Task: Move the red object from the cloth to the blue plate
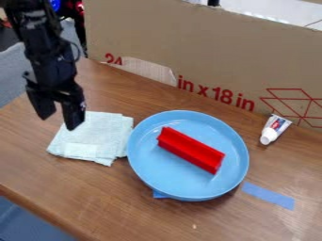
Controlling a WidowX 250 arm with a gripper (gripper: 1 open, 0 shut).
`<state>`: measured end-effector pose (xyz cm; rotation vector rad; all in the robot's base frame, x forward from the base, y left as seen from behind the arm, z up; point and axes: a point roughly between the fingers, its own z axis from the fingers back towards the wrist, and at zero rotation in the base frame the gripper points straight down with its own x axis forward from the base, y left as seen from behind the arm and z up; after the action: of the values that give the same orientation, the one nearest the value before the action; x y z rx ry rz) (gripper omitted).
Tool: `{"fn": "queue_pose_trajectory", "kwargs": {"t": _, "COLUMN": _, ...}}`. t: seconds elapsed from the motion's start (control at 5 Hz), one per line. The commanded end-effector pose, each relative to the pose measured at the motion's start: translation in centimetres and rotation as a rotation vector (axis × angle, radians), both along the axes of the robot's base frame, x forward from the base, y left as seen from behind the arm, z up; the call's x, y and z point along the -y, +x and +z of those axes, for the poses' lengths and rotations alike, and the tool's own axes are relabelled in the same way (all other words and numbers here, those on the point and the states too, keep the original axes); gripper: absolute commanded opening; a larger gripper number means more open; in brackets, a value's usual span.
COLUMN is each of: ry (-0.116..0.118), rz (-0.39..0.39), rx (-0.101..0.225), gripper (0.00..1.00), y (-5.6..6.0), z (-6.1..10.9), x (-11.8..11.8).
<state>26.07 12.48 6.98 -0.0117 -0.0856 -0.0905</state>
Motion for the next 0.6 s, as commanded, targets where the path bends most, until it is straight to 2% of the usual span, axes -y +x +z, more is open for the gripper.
{"fn": "queue_pose_trajectory", "kwargs": {"t": 0.0, "ry": 0.041, "rz": 0.019, "rx": 0.07, "gripper": 1.0, "y": 0.1, "z": 2.9, "x": -0.6}}
{"fn": "queue_pose_trajectory", "kwargs": {"t": 0.2, "ry": 0.04, "rz": 0.021, "rx": 0.069, "gripper": 1.0, "y": -0.8, "z": 4.7, "x": -1.9}}
{"fn": "queue_pose_trajectory", "kwargs": {"t": 0.4, "ry": 0.04, "rz": 0.025, "rx": 0.05, "gripper": 1.0, "y": -0.8, "z": 4.1, "x": -1.2}}
